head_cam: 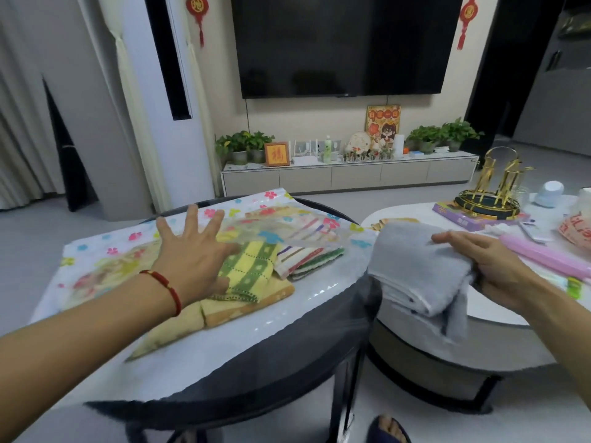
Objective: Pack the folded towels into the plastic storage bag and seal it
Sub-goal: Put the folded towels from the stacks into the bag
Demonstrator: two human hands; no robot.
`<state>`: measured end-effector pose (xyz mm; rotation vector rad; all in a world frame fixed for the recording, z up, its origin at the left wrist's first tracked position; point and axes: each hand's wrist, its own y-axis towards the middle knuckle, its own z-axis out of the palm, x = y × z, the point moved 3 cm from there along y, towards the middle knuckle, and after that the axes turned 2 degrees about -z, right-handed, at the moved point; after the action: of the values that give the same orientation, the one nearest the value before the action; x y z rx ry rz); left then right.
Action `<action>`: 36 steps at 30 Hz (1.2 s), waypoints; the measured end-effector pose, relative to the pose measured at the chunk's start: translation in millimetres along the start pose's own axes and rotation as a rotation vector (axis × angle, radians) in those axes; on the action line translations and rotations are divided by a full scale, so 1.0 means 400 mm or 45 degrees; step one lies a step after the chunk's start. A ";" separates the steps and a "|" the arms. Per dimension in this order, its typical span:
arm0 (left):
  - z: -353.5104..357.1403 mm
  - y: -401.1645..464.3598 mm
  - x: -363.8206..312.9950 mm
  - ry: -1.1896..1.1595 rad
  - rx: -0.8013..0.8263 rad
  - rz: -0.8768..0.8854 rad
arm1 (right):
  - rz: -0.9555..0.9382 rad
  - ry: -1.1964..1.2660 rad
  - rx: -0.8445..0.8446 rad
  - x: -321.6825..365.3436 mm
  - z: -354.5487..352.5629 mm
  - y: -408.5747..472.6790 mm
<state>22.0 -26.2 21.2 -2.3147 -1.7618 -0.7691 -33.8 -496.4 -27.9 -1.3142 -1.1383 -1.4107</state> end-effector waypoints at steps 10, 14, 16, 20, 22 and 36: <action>-0.023 -0.068 0.223 -0.021 0.091 -0.146 | 0.166 -0.130 0.786 0.075 0.509 -0.137; -0.099 -0.048 0.272 0.018 0.035 -0.141 | 0.151 0.144 0.673 0.058 0.788 -0.073; -0.130 -0.040 0.288 0.026 0.010 -0.140 | 0.228 0.457 0.587 0.018 0.911 -0.039; -0.157 -0.039 0.301 0.024 -0.014 -0.128 | 0.357 0.159 0.706 -0.125 1.066 -0.058; -0.148 -0.041 0.292 0.019 -0.006 -0.115 | 0.239 -0.114 0.732 -0.156 1.078 -0.067; -0.049 0.053 -0.019 -0.117 -0.055 0.157 | -0.010 -0.481 0.231 -0.160 0.380 0.076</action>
<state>34.3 -47.1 38.8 -2.4975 -1.6339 -0.6981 30.3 -353.1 -86.6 -1.4814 -1.4825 -1.0594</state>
